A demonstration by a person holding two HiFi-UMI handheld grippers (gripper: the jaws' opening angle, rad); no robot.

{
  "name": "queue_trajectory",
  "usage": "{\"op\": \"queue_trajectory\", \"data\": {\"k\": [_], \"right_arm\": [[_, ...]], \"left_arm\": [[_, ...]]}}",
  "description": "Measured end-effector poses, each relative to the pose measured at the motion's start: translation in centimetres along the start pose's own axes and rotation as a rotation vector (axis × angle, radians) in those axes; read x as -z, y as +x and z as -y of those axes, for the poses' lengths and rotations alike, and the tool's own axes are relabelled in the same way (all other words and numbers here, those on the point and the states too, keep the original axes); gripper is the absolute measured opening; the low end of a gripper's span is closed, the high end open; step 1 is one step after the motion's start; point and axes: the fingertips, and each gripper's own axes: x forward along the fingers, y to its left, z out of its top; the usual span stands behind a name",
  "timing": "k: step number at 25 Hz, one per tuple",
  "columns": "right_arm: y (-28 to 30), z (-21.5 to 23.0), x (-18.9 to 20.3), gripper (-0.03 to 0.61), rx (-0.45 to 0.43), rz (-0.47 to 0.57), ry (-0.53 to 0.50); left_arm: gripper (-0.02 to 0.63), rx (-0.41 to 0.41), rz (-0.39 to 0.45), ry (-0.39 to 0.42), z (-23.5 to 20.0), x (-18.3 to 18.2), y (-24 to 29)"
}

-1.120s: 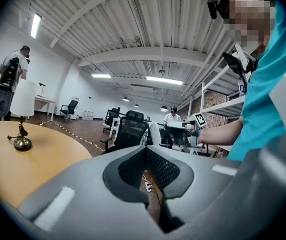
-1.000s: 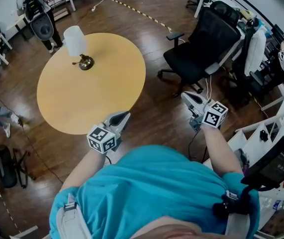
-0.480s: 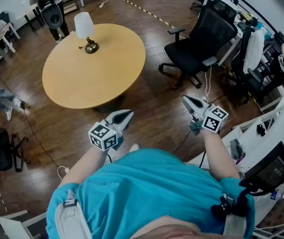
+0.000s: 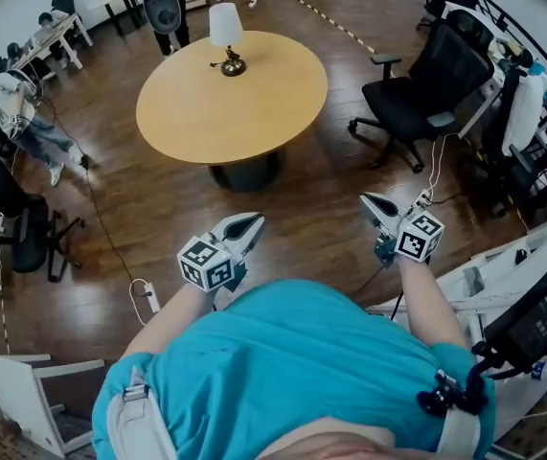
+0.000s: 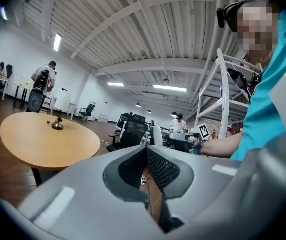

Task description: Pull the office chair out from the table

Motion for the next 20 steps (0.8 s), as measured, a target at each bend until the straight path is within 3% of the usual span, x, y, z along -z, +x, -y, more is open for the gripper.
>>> {"op": "queue_trajectory", "data": {"k": [8, 13, 20], "right_arm": [[7.4, -13.8, 0.1, 0.025, -0.049, 0.006, -0.002], [13.9, -23.9, 4.5, 0.025, -0.114, -0.019, 0.060], [18.5, -32.3, 5.3, 0.025, -0.228, -0.058, 0.018]], "left_arm": [[0.020, -0.099, 0.060, 0.021, 0.5, -4.2, -19.5], [0.020, -0.186, 0.057, 0.029, 0.4, -4.6, -33.2], [0.020, -0.319, 0.098, 0.013, 0.2, -5.9, -42.5]]}}
